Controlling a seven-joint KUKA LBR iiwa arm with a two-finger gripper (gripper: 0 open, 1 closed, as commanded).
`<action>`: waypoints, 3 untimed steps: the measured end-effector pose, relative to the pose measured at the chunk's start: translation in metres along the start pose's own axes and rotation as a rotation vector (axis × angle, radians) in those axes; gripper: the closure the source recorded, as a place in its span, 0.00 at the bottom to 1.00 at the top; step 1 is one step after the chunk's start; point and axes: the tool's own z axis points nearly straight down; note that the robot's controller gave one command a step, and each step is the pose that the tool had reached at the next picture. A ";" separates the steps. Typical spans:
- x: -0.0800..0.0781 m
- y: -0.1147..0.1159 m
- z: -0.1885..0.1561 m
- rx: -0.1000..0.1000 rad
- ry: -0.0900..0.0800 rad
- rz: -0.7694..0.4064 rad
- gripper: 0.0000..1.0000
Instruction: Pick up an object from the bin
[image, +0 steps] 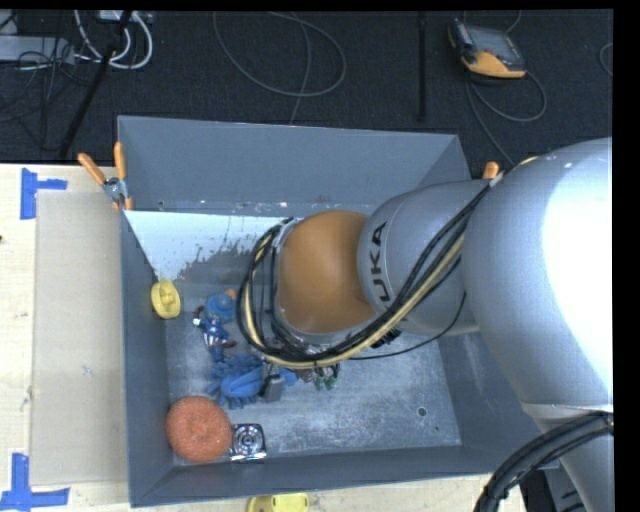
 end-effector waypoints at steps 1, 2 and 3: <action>-0.001 0.001 -0.001 0.000 0.001 -0.027 1.00; 0.000 0.001 -0.006 0.000 0.005 -0.043 1.00; 0.002 0.001 -0.021 -0.001 0.010 -0.030 1.00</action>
Offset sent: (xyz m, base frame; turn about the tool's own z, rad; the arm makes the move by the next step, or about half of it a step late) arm 0.0000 0.0001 0.0404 0.0000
